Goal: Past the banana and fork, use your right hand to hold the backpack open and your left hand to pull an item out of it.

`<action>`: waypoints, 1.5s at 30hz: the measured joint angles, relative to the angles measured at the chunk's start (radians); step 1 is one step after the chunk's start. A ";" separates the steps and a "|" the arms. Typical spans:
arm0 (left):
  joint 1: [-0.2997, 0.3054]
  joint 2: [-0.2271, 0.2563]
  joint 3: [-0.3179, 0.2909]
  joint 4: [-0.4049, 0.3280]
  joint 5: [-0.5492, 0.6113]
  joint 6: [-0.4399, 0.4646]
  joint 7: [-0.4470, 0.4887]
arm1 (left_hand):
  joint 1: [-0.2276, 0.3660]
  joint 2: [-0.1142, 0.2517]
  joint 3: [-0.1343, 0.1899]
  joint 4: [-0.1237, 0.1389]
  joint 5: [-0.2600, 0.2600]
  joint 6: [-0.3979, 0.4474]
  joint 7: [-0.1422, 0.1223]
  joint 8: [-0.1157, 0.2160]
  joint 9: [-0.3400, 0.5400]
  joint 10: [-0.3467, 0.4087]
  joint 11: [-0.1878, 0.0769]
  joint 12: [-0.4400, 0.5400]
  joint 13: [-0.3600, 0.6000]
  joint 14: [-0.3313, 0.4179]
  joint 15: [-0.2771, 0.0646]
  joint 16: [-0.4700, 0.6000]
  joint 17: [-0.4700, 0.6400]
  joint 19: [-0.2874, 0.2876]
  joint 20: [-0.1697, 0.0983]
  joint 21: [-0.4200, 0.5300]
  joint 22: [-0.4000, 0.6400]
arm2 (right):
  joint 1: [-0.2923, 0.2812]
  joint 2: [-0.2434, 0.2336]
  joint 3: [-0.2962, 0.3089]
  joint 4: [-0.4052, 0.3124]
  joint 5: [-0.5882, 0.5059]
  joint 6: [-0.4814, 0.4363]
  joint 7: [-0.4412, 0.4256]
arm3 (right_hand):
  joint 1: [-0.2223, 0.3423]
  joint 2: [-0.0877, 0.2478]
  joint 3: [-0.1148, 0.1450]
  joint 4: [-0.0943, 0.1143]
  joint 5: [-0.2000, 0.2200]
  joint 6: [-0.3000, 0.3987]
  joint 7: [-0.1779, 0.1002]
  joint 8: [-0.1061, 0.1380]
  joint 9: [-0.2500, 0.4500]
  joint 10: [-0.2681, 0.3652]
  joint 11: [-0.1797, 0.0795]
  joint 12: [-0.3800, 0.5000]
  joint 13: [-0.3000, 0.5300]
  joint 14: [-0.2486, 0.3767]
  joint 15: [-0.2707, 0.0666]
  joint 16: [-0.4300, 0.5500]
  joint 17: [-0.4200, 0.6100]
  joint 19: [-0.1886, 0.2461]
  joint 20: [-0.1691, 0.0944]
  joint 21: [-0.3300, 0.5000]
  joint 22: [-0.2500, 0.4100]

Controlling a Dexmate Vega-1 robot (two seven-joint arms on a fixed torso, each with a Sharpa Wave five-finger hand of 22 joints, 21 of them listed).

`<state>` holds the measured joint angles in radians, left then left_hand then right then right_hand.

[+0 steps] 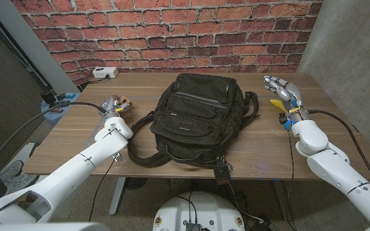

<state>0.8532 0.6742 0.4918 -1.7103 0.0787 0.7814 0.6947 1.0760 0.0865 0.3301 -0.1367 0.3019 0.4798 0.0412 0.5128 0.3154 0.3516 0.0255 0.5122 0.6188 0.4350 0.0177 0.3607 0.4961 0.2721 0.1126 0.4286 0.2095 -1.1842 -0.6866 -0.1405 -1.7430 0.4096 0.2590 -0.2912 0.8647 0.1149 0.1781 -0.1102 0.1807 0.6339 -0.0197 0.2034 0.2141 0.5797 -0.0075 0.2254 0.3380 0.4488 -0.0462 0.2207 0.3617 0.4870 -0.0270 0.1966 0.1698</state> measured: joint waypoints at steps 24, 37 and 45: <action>0.067 0.040 -0.054 -0.148 -0.043 0.074 -0.028 | -0.114 -0.017 -0.015 0.014 -0.028 -0.142 0.025 -0.107 -0.047 -0.148 0.046 -0.139 -0.077 -0.164 0.083 -0.108 -0.077 -0.058 0.030 -0.011 0.002 | 0.022 0.021 -0.017 0.063 0.039 0.036 0.023 | -0.021 0.005 0.000 0.000 0.000 -0.015 0.004 0.000 0.000 -0.018 0.007 -0.011 -0.006 -0.011 0.000 0.000 -0.005 0.011 -0.003 0.000 0.005; 0.145 0.032 -0.124 -0.174 -0.073 0.033 -0.019 | -0.199 0.049 -0.014 0.062 -0.028 -0.126 0.030 -0.122 -0.065 -0.132 0.019 -0.163 -0.115 -0.155 0.059 -0.124 -0.120 -0.007 -0.021 0.001 -0.005 | 0.026 0.026 -0.024 0.075 0.051 0.052 0.024 | -0.025 0.009 -0.003 -0.003 0.000 -0.028 0.006 -0.004 -0.005 -0.028 0.007 -0.015 -0.010 -0.020 0.002 0.000 -0.007 0.011 -0.003 0.000 0.005; 0.174 0.014 -0.153 -0.160 -0.129 -0.163 0.011 | -0.237 0.076 -0.012 0.092 -0.028 -0.121 0.035 -0.129 -0.069 -0.132 0.019 -0.172 -0.129 -0.155 0.059 -0.126 -0.132 -0.006 -0.022 0.001 -0.010 | 0.033 0.045 -0.038 0.104 0.060 0.064 0.024 | -0.029 0.013 -0.003 -0.003 0.000 -0.040 0.007 -0.004 -0.005 -0.036 0.011 -0.018 -0.014 -0.024 0.005 0.000 -0.009 0.011 -0.003 0.000 0.005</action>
<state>1.0271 0.6884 0.3387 -1.8703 -0.0499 0.6183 0.7055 0.8392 0.1628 0.3184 -0.0451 0.2737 0.3589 0.0765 0.3842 0.2460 0.2196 0.0444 0.3397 0.4897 0.2804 0.0766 0.2350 0.3643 0.2663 0.0909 0.4299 0.1997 -1.1512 -0.6412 -0.1782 -1.6386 0.4700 0.3232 -0.2671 0.8356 0.1280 0.1752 -0.1130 0.1807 0.5942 -0.0127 0.1991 0.2091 0.5438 0.0033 0.2070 0.3243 0.4245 -0.0414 0.2207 0.3524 0.4977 -0.0303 0.1966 0.1747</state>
